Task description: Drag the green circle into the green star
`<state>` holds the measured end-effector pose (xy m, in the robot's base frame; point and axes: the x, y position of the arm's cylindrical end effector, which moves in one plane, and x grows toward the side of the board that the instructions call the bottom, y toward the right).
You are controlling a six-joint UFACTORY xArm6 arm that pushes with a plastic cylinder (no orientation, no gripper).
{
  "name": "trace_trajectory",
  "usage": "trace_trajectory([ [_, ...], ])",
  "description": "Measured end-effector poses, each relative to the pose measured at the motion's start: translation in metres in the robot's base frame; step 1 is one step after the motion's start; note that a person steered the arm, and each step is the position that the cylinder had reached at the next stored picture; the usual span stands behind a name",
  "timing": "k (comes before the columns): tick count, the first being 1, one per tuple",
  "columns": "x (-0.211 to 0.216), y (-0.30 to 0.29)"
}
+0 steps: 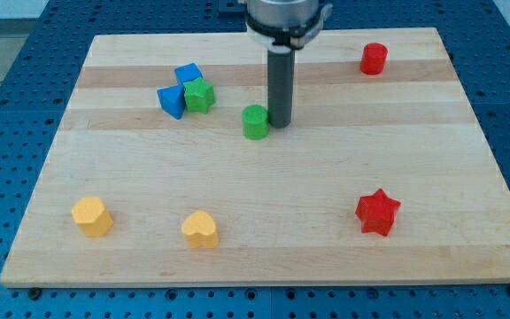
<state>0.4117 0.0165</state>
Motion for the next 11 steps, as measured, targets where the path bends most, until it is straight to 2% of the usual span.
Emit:
trace_trajectory([
  [1,0.002,-0.041],
  [2,-0.021,-0.086],
  [3,-0.007,-0.097],
  [4,0.038,-0.100],
  [5,0.050,-0.154],
  [8,-0.016,-0.131],
  [9,-0.013,-0.131],
  [10,0.003,-0.108],
  [11,0.003,-0.019],
])
